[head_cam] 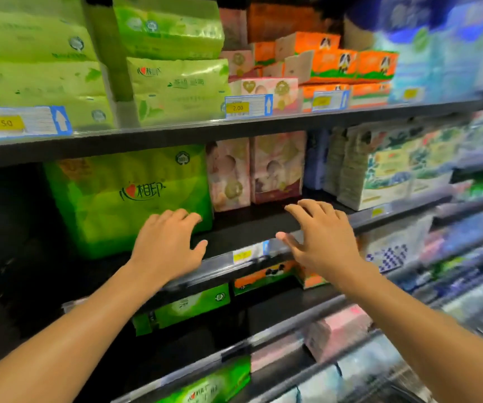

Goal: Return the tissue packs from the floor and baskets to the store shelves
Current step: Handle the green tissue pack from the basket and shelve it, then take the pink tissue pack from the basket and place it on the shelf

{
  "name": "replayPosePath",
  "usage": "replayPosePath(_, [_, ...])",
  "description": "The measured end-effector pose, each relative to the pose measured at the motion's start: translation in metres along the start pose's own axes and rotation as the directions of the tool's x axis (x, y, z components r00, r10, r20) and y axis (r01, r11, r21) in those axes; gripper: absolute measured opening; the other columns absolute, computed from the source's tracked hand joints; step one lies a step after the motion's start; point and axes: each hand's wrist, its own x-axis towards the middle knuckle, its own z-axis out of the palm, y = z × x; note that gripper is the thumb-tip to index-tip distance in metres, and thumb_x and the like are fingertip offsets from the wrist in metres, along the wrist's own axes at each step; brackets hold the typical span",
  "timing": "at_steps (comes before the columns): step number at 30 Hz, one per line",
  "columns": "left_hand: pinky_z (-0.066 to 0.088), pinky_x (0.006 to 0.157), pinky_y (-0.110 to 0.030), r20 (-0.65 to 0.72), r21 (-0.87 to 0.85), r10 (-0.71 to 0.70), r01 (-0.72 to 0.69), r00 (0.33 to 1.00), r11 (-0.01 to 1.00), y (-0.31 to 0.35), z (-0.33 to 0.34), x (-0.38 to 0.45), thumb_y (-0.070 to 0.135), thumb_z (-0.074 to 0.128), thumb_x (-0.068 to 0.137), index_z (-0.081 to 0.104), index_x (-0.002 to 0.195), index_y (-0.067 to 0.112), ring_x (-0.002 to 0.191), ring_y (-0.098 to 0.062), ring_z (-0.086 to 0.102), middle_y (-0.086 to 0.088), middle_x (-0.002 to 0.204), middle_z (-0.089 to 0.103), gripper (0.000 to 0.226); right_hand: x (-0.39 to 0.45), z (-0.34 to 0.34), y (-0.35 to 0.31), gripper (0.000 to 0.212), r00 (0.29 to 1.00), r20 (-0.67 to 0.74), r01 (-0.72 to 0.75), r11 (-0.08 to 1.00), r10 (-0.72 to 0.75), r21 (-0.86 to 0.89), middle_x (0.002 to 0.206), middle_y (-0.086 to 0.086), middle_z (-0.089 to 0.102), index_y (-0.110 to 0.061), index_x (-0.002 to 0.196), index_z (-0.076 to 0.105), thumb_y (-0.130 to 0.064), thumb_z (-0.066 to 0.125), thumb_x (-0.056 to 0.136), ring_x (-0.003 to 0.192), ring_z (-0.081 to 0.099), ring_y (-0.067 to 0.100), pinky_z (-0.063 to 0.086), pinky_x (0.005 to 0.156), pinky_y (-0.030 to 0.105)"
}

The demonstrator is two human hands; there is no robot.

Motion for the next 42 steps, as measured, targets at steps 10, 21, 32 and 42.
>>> replayPosePath(10, [0.049, 0.069, -0.039, -0.021, -0.169, 0.323, -0.322, 0.946, 0.932, 0.134, 0.042, -0.005, 0.053, 0.058, 0.074, 0.075, 0.101, 0.016, 0.078, -0.032, 0.067, -0.005, 0.091, 0.071, 0.048, -0.139, -0.047, 0.078, 0.051, 0.961, 0.052, -0.254, 0.941, 0.272, -0.222, 0.125, 0.007, 0.062, -0.020, 0.122, 0.061, -0.047, 0.070, 0.080, 0.111, 0.058, 0.035, 0.049, 0.083, 0.044])
replayPosePath(21, [0.045, 0.077, -0.040, 0.052, -0.223, 0.554, -0.531, 0.831, 0.818, 0.292, 0.102, 0.001, 0.054, 0.062, 0.078, 0.069, 0.112, 0.017, 0.093, -0.031, 0.063, -0.005, 0.102, 0.067, 0.051, -0.269, -0.039, 0.189, 0.059, 0.789, 0.182, -0.510, 0.790, 0.587, -0.339, 0.136, 0.007, 0.057, -0.026, 0.137, 0.053, -0.050, 0.065, 0.085, 0.123, 0.052, 0.034, 0.046, 0.091, 0.047])
replayPosePath(32, [0.044, 0.074, -0.043, 0.274, -0.321, 0.685, -0.608, 0.675, 0.726, 0.452, 0.230, -0.021, 0.047, 0.052, 0.078, 0.068, 0.107, 0.012, 0.091, -0.034, 0.063, -0.009, 0.101, 0.067, 0.048, -0.389, 0.076, 0.287, 0.061, 0.559, 0.448, -0.637, 0.707, 0.697, -0.306, 0.127, 0.012, 0.060, -0.019, 0.132, 0.057, -0.048, 0.069, 0.080, 0.112, 0.057, 0.037, 0.050, 0.080, 0.046])
replayPosePath(42, [0.047, 0.068, -0.045, 0.559, -0.385, 0.729, -0.655, 0.396, 0.651, 0.535, 0.434, -0.118, 0.044, 0.063, 0.072, 0.067, 0.096, 0.012, 0.082, -0.037, 0.063, -0.012, 0.087, 0.063, 0.041, -0.538, 0.241, 0.279, 0.056, 0.195, 0.691, -0.760, 0.553, 0.696, -0.343, 0.127, 0.010, 0.059, -0.019, 0.132, 0.055, -0.043, 0.067, 0.083, 0.111, 0.057, 0.037, 0.052, 0.081, 0.046])
